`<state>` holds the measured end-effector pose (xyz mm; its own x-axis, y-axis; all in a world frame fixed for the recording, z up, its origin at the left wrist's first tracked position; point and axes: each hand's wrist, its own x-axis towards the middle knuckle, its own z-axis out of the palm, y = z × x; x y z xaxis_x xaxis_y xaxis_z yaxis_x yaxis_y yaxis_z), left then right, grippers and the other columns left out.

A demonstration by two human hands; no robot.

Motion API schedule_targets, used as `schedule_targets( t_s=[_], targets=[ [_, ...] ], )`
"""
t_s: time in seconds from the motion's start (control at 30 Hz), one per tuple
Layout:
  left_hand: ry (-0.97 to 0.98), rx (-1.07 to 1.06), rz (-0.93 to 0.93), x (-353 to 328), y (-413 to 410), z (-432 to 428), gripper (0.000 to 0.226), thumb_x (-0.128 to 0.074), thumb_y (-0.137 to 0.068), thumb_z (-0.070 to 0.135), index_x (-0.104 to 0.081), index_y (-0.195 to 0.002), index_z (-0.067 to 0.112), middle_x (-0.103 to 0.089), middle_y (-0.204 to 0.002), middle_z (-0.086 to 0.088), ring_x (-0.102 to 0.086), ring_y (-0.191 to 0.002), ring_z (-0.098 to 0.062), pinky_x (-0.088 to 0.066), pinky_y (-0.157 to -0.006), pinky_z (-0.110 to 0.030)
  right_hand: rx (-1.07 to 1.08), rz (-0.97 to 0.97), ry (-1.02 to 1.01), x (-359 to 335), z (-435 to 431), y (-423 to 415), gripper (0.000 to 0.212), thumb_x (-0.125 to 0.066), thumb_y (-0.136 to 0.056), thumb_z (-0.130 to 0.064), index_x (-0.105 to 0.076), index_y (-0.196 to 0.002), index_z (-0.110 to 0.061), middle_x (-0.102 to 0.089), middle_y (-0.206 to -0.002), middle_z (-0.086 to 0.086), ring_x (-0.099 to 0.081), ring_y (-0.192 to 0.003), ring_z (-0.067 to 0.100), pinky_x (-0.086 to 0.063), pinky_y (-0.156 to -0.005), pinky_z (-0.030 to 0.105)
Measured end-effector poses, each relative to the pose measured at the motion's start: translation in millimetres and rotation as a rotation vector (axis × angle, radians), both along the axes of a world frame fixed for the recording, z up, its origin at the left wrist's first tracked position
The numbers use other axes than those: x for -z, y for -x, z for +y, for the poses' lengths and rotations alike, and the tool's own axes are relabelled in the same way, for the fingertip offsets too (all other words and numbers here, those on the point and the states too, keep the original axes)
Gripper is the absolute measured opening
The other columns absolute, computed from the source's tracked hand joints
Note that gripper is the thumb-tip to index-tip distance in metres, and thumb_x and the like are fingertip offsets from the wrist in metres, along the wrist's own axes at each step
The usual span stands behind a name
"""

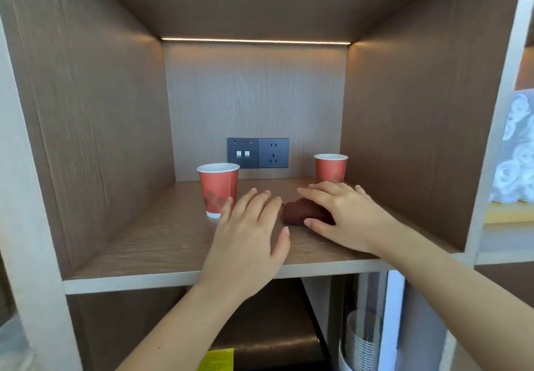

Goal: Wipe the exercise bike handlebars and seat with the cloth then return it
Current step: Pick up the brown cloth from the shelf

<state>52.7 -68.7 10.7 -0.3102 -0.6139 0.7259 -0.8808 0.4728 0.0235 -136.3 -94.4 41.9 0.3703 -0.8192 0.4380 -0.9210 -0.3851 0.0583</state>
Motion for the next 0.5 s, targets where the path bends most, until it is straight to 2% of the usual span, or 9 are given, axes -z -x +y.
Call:
schedule_targets(
  t_s=[0.13, 0.27, 0.37, 0.5],
  targets=[
    [-0.015, 0.011, 0.023, 3, -1, -3, 0.047, -0.044, -0.090, 0.039, -0.045, -0.133, 0.020, -0.045, -0.140, 0.000, -0.032, -0.133, -0.018, -0.008, -0.105, -0.035, -0.061, 0.044, -0.161, -13, -18, 1, 0.056, -0.048, -0.088, -0.047, -0.025, -0.138, -0.043, -0.031, -0.147, -0.006, -0.028, -0.134, 0.019, -0.028, -0.107, 0.051],
    [-0.026, 0.006, 0.030, 3, 0, -1, 0.048, -0.043, -0.086, 0.038, -0.052, -0.127, 0.017, -0.053, -0.133, -0.003, -0.042, -0.128, -0.021, -0.018, -0.104, -0.039, -0.139, -0.021, -0.338, -12, -29, 4, 0.054, -0.049, -0.087, -0.049, -0.025, -0.135, -0.050, -0.028, -0.147, -0.010, -0.028, -0.133, 0.014, -0.028, -0.109, 0.044],
    [-0.026, -0.008, 0.038, 3, 2, 0, 0.049, -0.042, -0.083, 0.038, -0.053, -0.125, 0.015, -0.054, -0.131, -0.004, -0.044, -0.126, -0.022, -0.026, -0.104, -0.043, -0.178, -0.071, -0.381, -9, -31, 5, 0.054, -0.050, -0.085, -0.052, -0.025, -0.133, -0.053, -0.030, -0.144, -0.013, -0.032, -0.130, 0.012, -0.030, -0.108, 0.042],
    [-0.049, -0.019, 0.044, 4, 2, -1, 0.051, -0.039, -0.085, 0.040, -0.050, -0.128, 0.016, -0.050, -0.135, -0.002, -0.039, -0.129, -0.020, -0.023, -0.107, -0.042, -0.218, -0.107, -0.397, -9, -28, 5, 0.049, -0.052, -0.086, -0.047, -0.032, -0.131, -0.052, -0.040, -0.132, -0.010, -0.040, -0.120, 0.013, -0.035, -0.104, 0.039]
  ],
)
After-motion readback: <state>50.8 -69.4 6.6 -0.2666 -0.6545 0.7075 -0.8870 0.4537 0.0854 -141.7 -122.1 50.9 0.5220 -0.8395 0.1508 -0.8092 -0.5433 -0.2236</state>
